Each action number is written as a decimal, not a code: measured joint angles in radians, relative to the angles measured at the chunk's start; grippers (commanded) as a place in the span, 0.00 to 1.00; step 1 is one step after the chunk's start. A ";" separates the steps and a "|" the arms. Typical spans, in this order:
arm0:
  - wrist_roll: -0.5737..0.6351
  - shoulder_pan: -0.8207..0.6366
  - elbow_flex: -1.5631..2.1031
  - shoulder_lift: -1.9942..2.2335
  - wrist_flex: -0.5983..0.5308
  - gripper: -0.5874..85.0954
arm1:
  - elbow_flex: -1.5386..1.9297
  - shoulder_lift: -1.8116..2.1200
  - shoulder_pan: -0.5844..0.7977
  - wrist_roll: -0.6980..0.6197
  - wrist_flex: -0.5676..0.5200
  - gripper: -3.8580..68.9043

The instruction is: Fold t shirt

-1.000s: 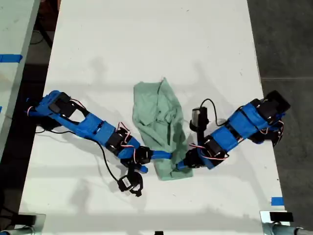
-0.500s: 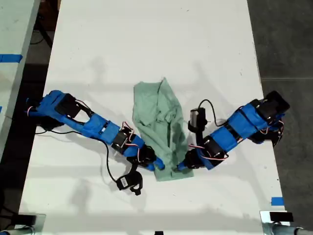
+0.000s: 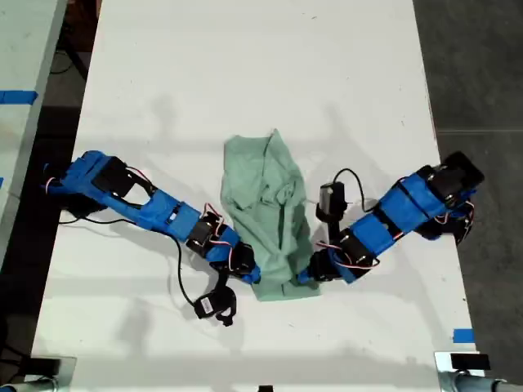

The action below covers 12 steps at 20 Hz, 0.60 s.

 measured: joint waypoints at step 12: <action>0.028 0.143 0.002 0.066 0.066 0.00 | -0.649 -0.494 -0.074 -0.011 -0.005 0.04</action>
